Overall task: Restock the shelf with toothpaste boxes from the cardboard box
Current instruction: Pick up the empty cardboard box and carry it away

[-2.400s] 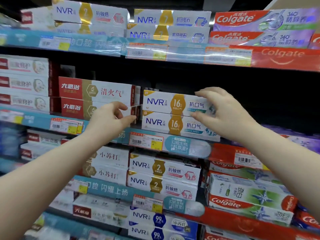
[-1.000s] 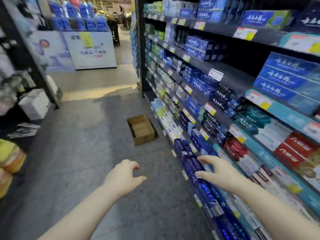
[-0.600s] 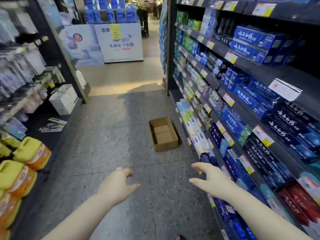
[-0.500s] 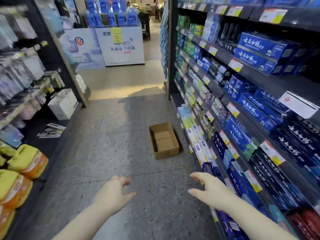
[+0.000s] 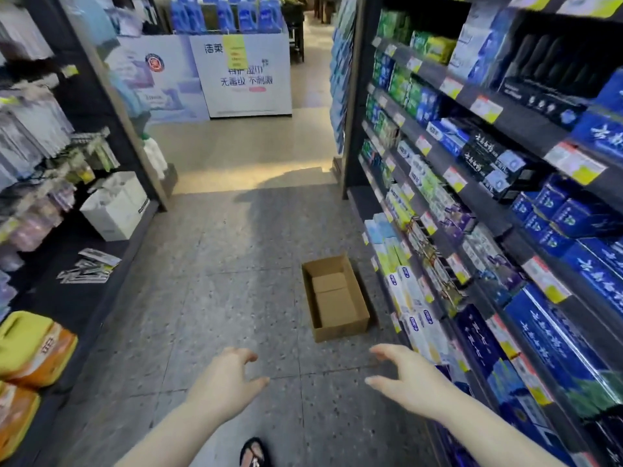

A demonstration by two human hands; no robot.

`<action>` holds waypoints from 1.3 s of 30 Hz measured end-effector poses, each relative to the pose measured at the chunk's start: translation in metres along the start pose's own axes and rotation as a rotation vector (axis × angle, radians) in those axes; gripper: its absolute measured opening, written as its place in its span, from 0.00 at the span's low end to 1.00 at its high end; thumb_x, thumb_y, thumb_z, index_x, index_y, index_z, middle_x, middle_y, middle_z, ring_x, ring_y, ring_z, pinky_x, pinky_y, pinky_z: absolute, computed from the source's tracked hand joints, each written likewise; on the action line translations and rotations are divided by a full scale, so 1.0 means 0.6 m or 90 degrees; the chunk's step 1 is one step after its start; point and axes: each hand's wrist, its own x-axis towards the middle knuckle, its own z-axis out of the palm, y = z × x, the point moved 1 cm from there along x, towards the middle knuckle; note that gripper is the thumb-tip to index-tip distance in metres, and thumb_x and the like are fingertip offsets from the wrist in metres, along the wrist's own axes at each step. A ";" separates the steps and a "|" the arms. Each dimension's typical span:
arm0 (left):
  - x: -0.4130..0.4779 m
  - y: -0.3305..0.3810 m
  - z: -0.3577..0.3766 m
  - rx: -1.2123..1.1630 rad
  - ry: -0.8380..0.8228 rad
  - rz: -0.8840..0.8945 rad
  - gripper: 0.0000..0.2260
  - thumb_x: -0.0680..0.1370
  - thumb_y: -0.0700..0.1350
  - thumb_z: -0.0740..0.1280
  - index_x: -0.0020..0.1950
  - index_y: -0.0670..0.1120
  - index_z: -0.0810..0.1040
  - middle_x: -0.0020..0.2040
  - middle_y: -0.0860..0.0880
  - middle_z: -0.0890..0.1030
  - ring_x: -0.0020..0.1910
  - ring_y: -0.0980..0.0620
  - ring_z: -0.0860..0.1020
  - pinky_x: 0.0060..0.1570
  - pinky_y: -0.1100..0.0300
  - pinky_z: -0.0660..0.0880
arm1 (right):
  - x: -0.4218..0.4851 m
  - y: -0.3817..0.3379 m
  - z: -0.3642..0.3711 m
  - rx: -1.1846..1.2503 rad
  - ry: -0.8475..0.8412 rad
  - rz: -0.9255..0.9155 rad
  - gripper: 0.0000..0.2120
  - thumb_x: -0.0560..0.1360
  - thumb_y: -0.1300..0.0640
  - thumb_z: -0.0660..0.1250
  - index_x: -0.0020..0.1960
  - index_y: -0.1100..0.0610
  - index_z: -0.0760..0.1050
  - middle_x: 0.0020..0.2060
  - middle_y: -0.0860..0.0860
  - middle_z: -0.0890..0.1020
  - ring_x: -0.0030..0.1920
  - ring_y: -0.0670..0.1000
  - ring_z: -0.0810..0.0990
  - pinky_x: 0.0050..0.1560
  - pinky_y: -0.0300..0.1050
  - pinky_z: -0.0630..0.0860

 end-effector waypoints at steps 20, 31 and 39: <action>0.631 0.086 -0.174 0.238 -0.172 0.211 0.25 0.73 0.56 0.65 0.67 0.47 0.69 0.67 0.46 0.71 0.61 0.49 0.74 0.58 0.56 0.73 | 0.455 -0.038 -0.077 0.227 0.104 0.254 0.26 0.73 0.49 0.66 0.69 0.53 0.65 0.66 0.51 0.73 0.65 0.48 0.71 0.63 0.39 0.66; 0.927 0.208 -0.172 0.319 -0.234 0.247 0.26 0.74 0.54 0.64 0.70 0.48 0.64 0.67 0.45 0.69 0.64 0.46 0.72 0.59 0.57 0.70 | 0.680 0.052 -0.149 0.378 0.067 0.401 0.27 0.72 0.50 0.68 0.68 0.55 0.66 0.64 0.52 0.74 0.63 0.51 0.73 0.57 0.43 0.71; 1.093 0.245 -0.066 0.387 -0.320 0.310 0.28 0.73 0.55 0.63 0.70 0.47 0.63 0.67 0.44 0.69 0.63 0.44 0.72 0.59 0.53 0.73 | 0.762 0.137 -0.090 0.372 0.069 0.514 0.27 0.76 0.50 0.62 0.71 0.56 0.61 0.69 0.55 0.68 0.67 0.54 0.69 0.64 0.45 0.67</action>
